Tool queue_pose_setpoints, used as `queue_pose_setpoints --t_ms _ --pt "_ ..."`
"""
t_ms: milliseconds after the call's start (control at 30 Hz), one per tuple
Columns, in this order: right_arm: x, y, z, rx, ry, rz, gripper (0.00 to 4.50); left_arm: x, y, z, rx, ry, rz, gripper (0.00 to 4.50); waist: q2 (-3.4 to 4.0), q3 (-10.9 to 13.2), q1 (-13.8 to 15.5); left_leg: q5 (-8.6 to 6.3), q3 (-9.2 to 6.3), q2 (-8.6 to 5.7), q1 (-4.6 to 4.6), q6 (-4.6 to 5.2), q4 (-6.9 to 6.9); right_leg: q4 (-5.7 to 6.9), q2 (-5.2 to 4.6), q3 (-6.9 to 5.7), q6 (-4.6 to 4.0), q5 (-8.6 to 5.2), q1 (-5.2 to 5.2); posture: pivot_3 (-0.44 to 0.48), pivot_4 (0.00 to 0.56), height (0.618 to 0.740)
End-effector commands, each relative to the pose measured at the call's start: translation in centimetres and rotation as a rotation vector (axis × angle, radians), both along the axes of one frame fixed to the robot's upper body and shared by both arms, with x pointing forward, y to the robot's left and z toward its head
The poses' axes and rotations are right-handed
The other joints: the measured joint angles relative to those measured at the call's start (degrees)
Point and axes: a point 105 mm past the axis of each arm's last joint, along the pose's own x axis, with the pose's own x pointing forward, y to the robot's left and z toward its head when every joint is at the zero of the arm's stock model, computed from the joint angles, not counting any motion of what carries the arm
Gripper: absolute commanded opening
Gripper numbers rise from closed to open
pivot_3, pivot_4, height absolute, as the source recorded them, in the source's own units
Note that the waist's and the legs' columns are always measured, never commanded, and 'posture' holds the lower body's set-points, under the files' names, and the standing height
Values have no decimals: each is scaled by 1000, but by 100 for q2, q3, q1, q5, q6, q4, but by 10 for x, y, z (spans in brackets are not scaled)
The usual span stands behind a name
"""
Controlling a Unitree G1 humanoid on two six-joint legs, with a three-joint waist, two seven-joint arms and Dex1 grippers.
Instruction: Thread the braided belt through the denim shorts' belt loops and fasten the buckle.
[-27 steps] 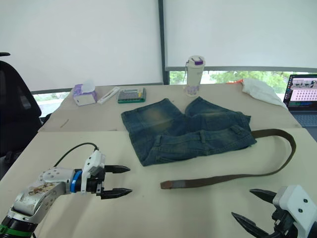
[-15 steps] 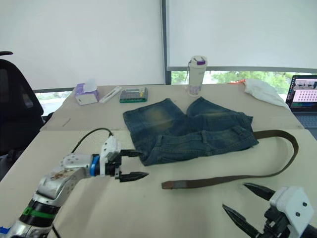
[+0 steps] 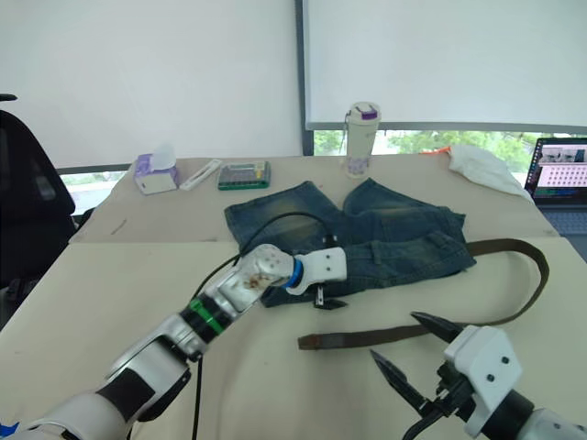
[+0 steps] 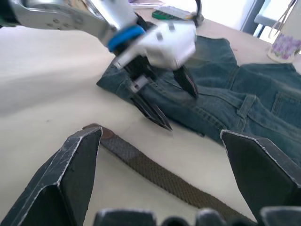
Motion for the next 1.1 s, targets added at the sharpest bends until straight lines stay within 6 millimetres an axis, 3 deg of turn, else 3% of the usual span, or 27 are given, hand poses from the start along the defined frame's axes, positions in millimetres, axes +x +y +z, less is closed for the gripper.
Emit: queue_pose_setpoints --t_ms 33,200,300,467,633,833,967,1100 --pt "2 7 9 -4 -69 -4 4500 16 13 -3 87 -100 -13 2588 -5 1 -7 0 0 2 0 -1 1 1 3 0 0 0 2 0 150 740" --pt "5 9 -1 -77 -42 -8 4500 25 32 -1 98 -92 -2 835 -6 0 -27 0 1 3 7 -1 2 2 9 4 2 -1 4 0 150 740" --pt "5 10 -5 -101 -17 1 4500 28 56 -2 100 -64 29 54 -10 2 -79 1 2 5 8 -2 5 5 13 8 2 0 2 0 150 740" --pt "5 11 -22 -186 58 50 4500 14 122 1 80 16 105 54 -7 0 -291 -9 11 42 29 -17 -7 14 52 28 1 0 -2 0 150 740" --pt "3 9 -37 -238 127 95 4500 -10 157 4 69 38 163 54 -7 1 -303 -19 22 51 65 -25 -32 23 76 71 -6 -3 0 0 150 740" --pt "10 7 -46 -320 140 147 4500 -21 177 -1 75 45 235 54 -7 0 -180 -22 38 48 68 -20 -28 19 76 92 -6 -2 1 0 150 740" --pt "19 14 -52 -389 99 212 4500 -19 169 5 -27 24 259 54 -12 1 -170 -23 46 48 69 -19 -29 18 77 96 -6 -2 0 0 150 740" --pt "27 23 -57 -434 94 278 4500 -28 160 23 -241 102 251 1520 -11 0 -162 -23 48 49 65 -19 -27 22 74 100 -7 -2 -6 0 150 740"
